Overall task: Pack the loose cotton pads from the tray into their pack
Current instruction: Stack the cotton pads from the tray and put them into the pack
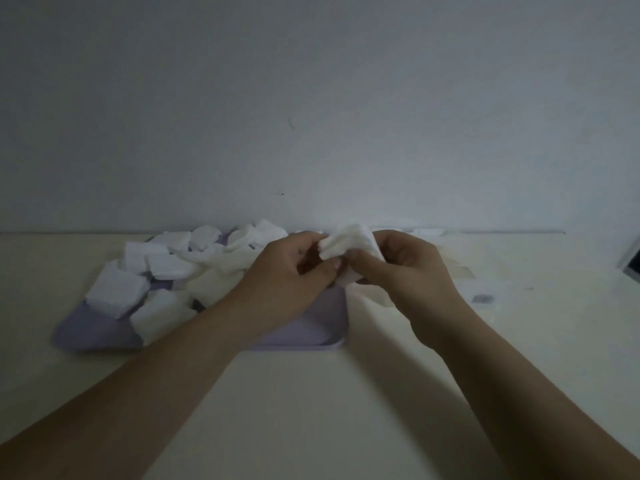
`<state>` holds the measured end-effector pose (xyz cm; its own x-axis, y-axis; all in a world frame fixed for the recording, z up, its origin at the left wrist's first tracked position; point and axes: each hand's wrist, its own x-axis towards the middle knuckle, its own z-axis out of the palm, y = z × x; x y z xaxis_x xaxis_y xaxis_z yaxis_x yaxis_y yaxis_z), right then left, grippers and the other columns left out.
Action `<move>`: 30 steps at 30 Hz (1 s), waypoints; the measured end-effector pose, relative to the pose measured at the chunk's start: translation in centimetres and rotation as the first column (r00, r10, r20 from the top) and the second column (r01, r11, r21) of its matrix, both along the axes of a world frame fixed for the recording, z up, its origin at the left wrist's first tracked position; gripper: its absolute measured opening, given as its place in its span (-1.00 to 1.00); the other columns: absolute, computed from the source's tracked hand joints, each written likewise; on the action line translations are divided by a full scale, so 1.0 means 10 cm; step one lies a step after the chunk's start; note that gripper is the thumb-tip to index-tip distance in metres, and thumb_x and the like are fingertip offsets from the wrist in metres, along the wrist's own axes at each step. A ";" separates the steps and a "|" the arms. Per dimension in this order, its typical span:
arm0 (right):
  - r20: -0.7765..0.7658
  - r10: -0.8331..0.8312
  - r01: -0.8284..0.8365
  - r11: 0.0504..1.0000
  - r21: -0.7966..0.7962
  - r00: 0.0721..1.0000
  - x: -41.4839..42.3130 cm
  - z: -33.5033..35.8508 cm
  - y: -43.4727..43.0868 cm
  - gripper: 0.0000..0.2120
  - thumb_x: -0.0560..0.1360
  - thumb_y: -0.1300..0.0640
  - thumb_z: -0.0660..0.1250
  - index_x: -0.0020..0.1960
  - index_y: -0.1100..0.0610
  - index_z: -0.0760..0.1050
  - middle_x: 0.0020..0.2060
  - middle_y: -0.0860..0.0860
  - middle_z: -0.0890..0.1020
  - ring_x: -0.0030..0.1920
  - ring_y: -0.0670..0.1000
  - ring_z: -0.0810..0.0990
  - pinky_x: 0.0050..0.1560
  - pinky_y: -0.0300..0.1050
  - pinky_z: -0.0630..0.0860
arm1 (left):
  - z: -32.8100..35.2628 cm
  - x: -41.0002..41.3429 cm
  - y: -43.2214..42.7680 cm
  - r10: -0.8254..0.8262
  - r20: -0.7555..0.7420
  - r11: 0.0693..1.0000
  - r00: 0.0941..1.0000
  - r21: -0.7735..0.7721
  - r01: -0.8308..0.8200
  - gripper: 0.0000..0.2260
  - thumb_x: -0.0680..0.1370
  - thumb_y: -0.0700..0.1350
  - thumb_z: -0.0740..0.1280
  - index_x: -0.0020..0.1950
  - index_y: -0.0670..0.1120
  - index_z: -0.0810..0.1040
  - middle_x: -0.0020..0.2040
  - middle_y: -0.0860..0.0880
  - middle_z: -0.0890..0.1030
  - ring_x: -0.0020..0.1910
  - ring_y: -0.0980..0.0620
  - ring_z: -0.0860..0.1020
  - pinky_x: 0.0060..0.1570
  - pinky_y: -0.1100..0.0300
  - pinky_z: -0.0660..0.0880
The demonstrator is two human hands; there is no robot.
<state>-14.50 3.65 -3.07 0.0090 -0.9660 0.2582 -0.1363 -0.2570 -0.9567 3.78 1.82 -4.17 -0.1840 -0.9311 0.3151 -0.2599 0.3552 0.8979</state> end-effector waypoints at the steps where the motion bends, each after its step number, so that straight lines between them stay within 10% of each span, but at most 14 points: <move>1: 0.015 -0.053 0.053 0.999 0.000 0.999 -0.05 0.03 -0.02 -0.95 0.49 0.20 0.48 -0.06 0.15 0.69 -0.18 0.11 0.75 -0.05 0.20 0.73 0.07 0.27 0.65 | 0.04 -0.07 -0.01 -0.006 -0.012 1.000 1.000 0.024 0.006 -0.91 0.60 -0.13 0.40 0.09 -0.06 0.65 -0.08 -0.14 0.74 -0.12 -0.08 0.71 -0.22 0.28 0.52; 4: -0.046 -0.304 0.298 0.949 -0.097 0.952 -0.23 0.09 -0.08 -0.93 0.46 0.10 0.45 -0.14 0.10 0.65 -0.25 0.10 0.71 -0.16 0.17 0.69 -0.13 0.14 0.66 | 0.12 -0.29 -0.11 0.027 -0.066 0.992 0.997 0.126 -0.018 -0.91 0.61 -0.13 0.41 0.11 -0.05 0.64 -0.10 -0.07 0.75 -0.22 0.12 0.68 -0.22 0.31 0.55; 8: -0.288 -0.512 0.468 0.858 -0.209 0.809 -0.53 0.10 -0.17 -0.88 0.48 0.00 0.39 -0.07 0.03 0.61 -0.25 -0.08 0.66 -0.21 -0.04 0.62 -0.23 -0.14 0.46 | 0.03 -0.60 -0.24 0.023 0.301 1.000 0.953 -0.019 -0.018 -0.77 0.60 -0.08 0.40 0.25 0.08 0.62 0.17 0.18 0.65 0.08 0.17 0.63 0.07 0.30 0.55; 15: -0.684 -0.472 0.545 0.829 -0.128 0.557 -0.63 -0.08 -0.27 -0.68 0.52 -0.23 0.24 0.06 -0.02 0.56 -0.08 -0.02 0.67 -0.06 0.13 0.63 -0.08 -0.06 0.51 | -0.18 -0.87 -0.28 0.074 0.297 0.996 0.952 -0.072 -0.055 -0.82 0.62 -0.10 0.33 0.14 0.06 0.68 0.09 0.15 0.67 0.01 0.23 0.61 -0.01 0.47 0.43; 26: -0.683 -0.326 0.471 0.882 0.030 0.653 -0.72 0.05 -0.23 -0.50 0.38 -0.32 0.44 0.16 -0.01 0.61 0.06 -0.09 0.68 0.08 0.03 0.67 0.02 -0.05 0.56 | -0.26 -0.89 -0.27 0.108 0.138 0.991 0.984 -0.093 -0.095 -0.89 0.55 -0.13 0.45 -0.03 0.09 0.72 -0.02 0.11 0.62 -0.11 0.22 0.60 -0.10 0.49 0.44; 30: -0.642 -0.417 0.502 0.863 -0.057 0.643 -0.72 0.02 -0.28 -0.79 0.39 -0.04 0.46 -0.09 0.08 0.66 -0.21 0.00 0.69 -0.16 0.09 0.68 -0.15 -0.05 0.61 | -0.27 -0.90 -0.25 0.096 0.128 0.994 0.987 -0.064 -0.089 -0.89 0.56 -0.12 0.43 -0.05 0.08 0.72 0.00 0.14 0.65 -0.10 0.25 0.62 -0.10 0.50 0.45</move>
<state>-21.68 0.83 -2.86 -0.3302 -0.9111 0.2469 -0.7695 0.1083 -0.6294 -5.22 -0.68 -6.83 -0.1409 -0.9269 0.3479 -0.4080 0.3745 0.8326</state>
